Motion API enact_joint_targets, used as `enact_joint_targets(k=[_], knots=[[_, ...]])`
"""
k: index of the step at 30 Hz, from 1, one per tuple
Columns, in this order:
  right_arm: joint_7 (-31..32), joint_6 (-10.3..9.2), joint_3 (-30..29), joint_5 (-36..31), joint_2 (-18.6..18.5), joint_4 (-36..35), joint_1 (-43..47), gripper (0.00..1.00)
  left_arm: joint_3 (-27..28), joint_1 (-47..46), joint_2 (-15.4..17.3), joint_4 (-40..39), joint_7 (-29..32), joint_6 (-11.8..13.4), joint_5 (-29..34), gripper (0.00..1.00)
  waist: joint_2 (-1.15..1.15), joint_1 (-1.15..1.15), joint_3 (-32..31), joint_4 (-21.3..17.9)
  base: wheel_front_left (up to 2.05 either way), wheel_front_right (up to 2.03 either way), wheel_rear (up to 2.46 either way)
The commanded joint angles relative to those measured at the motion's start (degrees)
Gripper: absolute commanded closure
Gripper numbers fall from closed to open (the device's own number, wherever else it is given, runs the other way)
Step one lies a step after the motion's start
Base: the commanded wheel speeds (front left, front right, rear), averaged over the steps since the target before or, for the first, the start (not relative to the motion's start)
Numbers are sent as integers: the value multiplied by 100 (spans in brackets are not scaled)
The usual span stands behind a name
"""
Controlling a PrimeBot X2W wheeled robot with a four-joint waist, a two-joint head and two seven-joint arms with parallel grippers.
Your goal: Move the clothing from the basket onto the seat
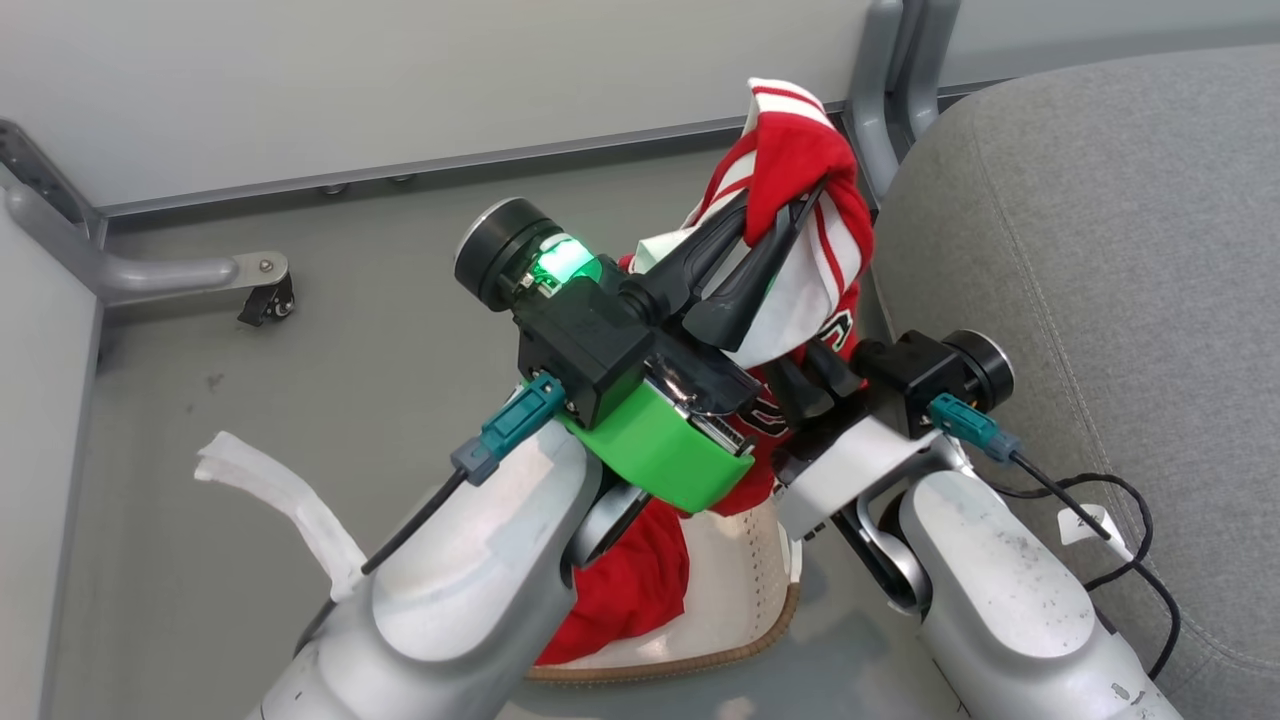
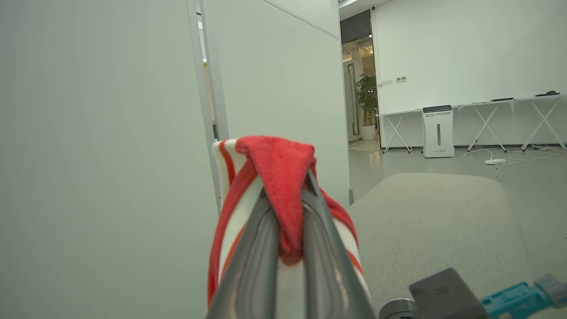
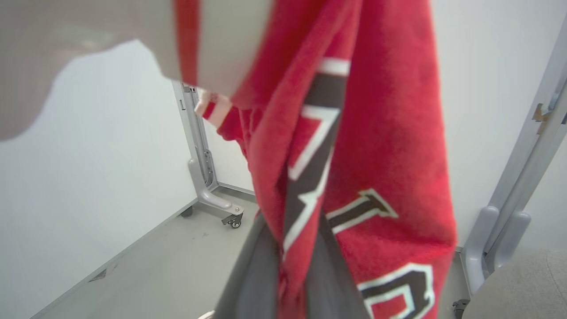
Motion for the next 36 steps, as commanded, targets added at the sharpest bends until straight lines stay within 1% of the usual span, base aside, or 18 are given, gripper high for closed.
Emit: enact_joint_targets(k=[1,8,9,10,11,20,26,31,36], knots=[[-2,-2,10,43,-22,17,28,100,13,77,-17,6,-1,9,-23,100,0,0,-14,-1,0,0,0],[-2,-2,39,91,-20,12,113,100,73,149,-18,117,0,-4,48,100,0,0,-45,-21,0,0,0],[-2,-2,43,101,-20,7,117,100,80,145,-15,138,0,12,80,65,0,0,-45,-24,0,0,0],[-2,-2,47,104,-20,2,125,100,82,141,-11,157,1,21,108,16,0,0,-45,-27,0,0,0],[-2,-2,54,101,-21,-3,128,100,90,142,-11,166,1,24,124,0,0,0,-43,-30,0,0,0],[-2,-2,83,99,-20,-36,128,100,98,153,-15,206,1,2,230,0,0,0,-1,-53,0,0,0],[-2,-2,-85,25,-21,-37,215,100,46,154,35,293,1,-18,300,0,0,0,59,-110,0,0,0],[-3,-2,-356,-111,-22,-113,322,100,21,183,112,377,1,-23,320,0,0,0,188,-338,0,0,0],[-3,-2,-757,-269,-20,-328,477,100,-60,130,184,449,2,-42,388,0,0,0,353,-689,0,0,0]])
